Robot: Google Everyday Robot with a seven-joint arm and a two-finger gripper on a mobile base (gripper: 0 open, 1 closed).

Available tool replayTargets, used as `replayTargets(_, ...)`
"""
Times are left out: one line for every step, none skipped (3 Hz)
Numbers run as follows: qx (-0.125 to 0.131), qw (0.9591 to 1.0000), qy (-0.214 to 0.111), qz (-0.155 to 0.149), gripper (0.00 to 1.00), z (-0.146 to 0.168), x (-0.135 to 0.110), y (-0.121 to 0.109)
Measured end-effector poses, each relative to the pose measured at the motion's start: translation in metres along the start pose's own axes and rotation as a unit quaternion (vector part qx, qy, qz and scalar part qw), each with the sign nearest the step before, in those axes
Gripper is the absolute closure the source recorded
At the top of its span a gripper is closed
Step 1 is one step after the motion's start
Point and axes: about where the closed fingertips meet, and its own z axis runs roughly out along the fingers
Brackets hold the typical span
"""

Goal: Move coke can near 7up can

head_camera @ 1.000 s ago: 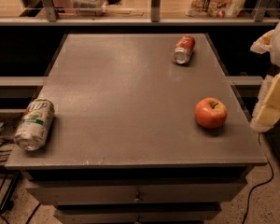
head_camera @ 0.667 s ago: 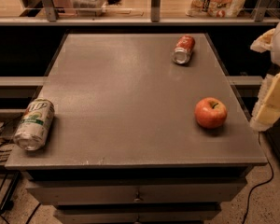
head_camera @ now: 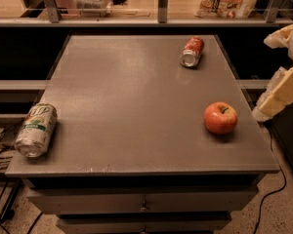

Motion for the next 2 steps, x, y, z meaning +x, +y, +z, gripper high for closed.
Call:
replayTargets(0.032, 0.9971, -0.066, 0.021, 0.0, 0.0062, -0.0144, -0.0316)
replayTargets(0.032, 0.9971, -0.066, 0.021, 0.0, 0.0062, -0.0144, -0.0315)
